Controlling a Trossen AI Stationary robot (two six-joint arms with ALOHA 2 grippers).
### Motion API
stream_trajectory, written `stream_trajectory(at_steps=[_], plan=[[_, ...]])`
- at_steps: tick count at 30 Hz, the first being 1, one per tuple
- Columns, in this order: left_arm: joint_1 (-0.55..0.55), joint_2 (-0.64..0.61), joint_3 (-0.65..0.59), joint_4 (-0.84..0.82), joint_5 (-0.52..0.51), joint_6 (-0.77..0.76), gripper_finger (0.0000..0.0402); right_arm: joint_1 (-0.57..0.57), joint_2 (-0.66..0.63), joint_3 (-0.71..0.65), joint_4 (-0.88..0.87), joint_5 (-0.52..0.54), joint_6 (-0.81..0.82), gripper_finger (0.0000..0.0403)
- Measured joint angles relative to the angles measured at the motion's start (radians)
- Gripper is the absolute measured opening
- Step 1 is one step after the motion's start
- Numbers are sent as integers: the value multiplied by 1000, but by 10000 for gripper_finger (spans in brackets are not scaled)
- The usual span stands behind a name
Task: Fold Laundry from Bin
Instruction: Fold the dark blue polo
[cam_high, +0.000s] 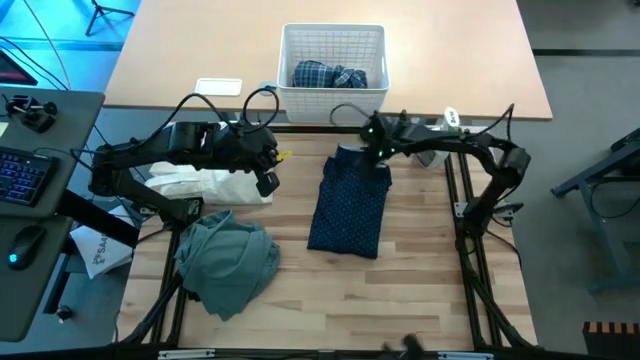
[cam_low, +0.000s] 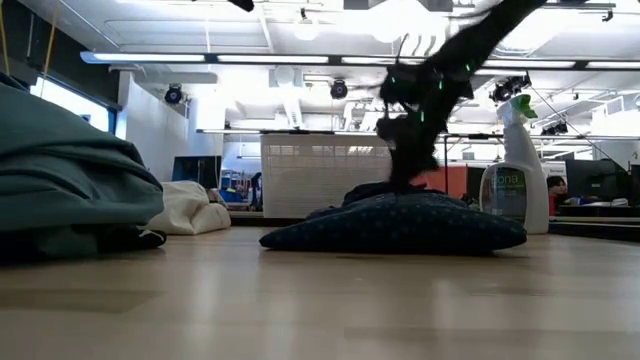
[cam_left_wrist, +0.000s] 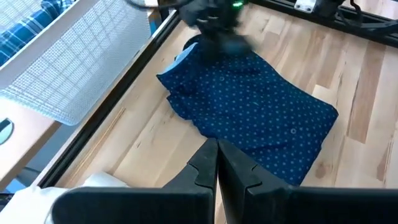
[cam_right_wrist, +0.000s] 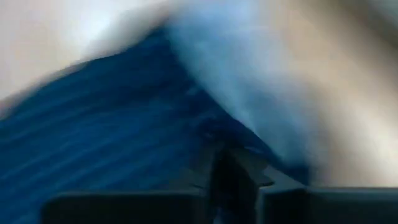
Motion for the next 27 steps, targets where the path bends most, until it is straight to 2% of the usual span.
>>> stream_trajectory(at_steps=[2,3,4,7,11,14,18,21,23,25,27], plan=[[0,0,0,0,17,-1,0,-21,-4,-13,57,275,157,8],[0,0,0,1,32,-1,0,-32,-17,-13,82,344,209,6],[0,0,0,0,43,-4,0,-40,-36,-8,95,366,226,10],[0,0,0,0,50,-11,0,-41,-96,31,160,280,188,24],[-2,0,0,0,51,-19,0,-36,-165,55,149,5,127,26],[-2,0,0,0,50,-28,0,-21,-166,33,136,-114,149,19],[-2,0,0,0,47,-28,0,-7,-63,-10,183,-119,228,3],[-2,0,0,0,51,-39,0,-12,62,-10,369,-167,299,3],[-2,0,0,1,71,-56,0,-16,156,15,440,-158,366,1],[-2,0,0,1,92,-76,0,-19,242,55,427,-52,407,1],[-2,0,0,1,104,-91,0,-16,285,101,357,108,443,1]])
